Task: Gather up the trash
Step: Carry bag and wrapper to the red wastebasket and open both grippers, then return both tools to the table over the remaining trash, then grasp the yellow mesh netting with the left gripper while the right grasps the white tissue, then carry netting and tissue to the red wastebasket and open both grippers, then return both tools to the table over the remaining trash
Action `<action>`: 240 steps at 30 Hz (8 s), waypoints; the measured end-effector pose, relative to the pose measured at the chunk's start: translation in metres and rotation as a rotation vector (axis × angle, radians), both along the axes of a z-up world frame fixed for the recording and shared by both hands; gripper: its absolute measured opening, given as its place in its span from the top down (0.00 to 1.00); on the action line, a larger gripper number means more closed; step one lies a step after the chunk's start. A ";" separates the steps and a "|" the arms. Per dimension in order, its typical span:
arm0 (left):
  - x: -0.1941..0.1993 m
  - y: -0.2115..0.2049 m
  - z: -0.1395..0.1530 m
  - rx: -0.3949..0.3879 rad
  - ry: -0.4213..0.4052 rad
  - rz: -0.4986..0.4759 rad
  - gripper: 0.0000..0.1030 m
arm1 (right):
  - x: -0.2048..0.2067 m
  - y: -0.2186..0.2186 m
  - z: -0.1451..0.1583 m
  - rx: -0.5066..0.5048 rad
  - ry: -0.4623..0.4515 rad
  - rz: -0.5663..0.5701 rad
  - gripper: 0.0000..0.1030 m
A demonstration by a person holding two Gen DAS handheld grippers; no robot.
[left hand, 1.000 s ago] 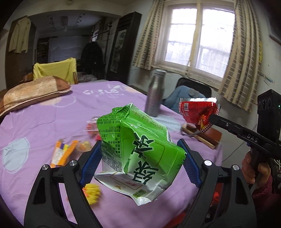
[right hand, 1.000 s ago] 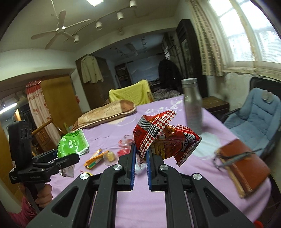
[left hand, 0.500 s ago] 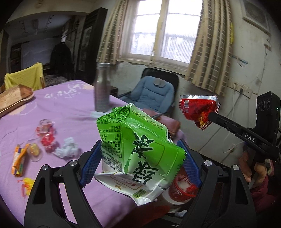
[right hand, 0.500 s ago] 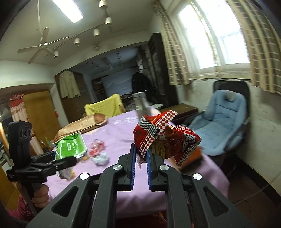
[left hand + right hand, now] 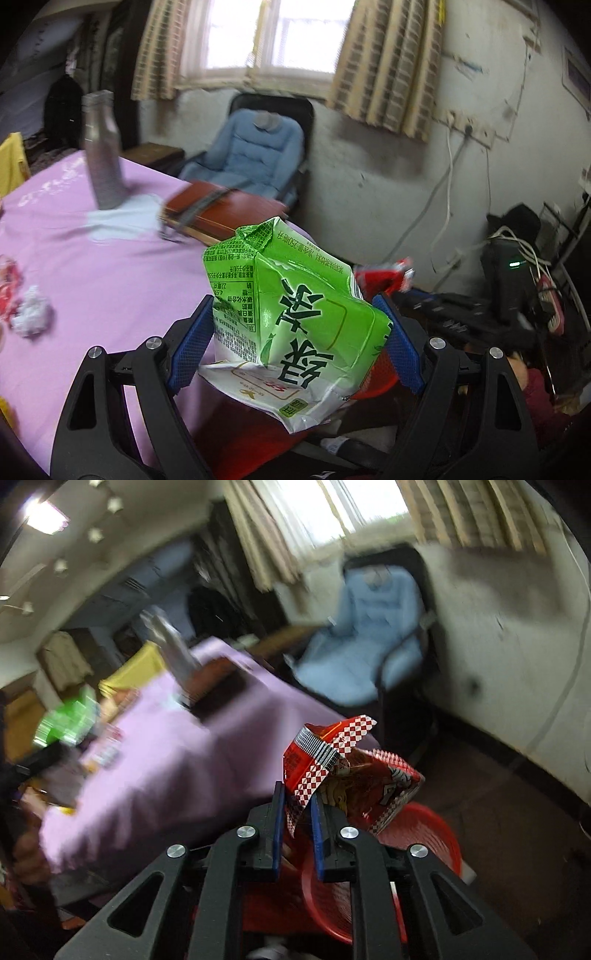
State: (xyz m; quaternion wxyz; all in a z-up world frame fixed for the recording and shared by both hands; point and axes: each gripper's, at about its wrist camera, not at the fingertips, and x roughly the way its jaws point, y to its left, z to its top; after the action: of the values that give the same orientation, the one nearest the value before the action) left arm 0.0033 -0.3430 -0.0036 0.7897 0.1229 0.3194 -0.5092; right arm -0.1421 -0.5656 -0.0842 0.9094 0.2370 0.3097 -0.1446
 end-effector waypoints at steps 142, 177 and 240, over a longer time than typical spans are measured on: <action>0.154 0.339 -0.038 -0.015 0.147 0.735 0.57 | 0.363 0.329 0.035 -0.146 0.176 0.645 0.19; 0.041 0.152 0.041 -0.053 -0.033 0.327 0.58 | 0.095 0.164 0.134 -0.257 -0.211 0.295 0.81; -0.017 0.001 0.020 0.005 -0.085 0.107 0.07 | -0.024 0.029 0.056 -0.094 -0.180 -0.027 0.25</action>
State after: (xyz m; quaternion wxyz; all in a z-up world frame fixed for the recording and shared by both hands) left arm -0.0133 -0.3420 0.0161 0.8282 0.1292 0.2931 -0.4599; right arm -0.1659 -0.5370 -0.0278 0.9417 0.2100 0.2165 -0.1493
